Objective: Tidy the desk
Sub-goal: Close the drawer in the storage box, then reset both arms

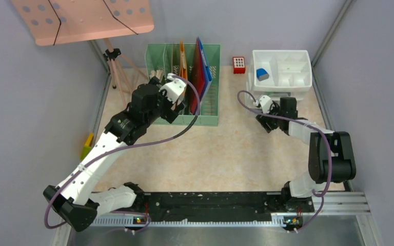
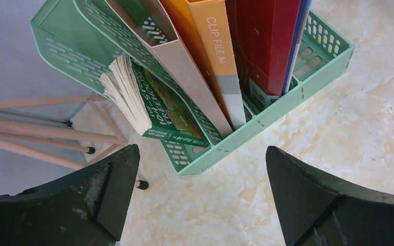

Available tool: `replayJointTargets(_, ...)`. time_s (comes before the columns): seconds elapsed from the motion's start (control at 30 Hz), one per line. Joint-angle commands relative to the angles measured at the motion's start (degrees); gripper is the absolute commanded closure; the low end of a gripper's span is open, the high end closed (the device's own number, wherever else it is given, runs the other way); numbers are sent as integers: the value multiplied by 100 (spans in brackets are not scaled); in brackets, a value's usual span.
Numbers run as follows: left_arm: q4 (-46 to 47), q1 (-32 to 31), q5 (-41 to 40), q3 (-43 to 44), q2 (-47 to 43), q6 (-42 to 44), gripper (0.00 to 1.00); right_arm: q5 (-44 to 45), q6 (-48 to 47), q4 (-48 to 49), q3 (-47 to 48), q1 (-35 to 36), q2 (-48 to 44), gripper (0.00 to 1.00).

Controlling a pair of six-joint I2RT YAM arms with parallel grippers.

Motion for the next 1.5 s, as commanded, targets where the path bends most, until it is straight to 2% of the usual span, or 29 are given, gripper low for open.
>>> replayJointTargets(0.0,207,38,-7,-52,-200,-25,2,-70,-530,920,-262,42,-166,38)
replayJointTargets(0.27,193,92,-18,-104,-210,-20,2,34,-931,1592,-629,38,-168,38)
replayJointTargets(0.4,209,109,-31,-106,-196,-3,2,13,-993,1266,-732,37,-407,38)
replayJointTargets(0.53,236,137,11,-140,-232,-93,2,-81,-808,477,-750,40,-935,37)
replayJointTargets(0.73,382,290,110,-365,-381,-369,2,-57,99,-780,-326,38,-1866,30)
replayJointTargets(0.87,497,524,189,-522,-601,-691,2,183,884,-1309,55,42,-2445,21)
replayJointTargets(1.03,658,774,125,-834,-951,-989,2,294,1672,-1828,462,39,-2878,1)
replayJointTargets(1.3,840,1194,-376,-1305,-1559,-1383,1,-11,2797,-2623,1248,32,-3023,1)
replayJointTargets(1.47,870,1373,-646,-1780,-2056,-1478,1,400,3334,-2513,1199,33,-3313,1)
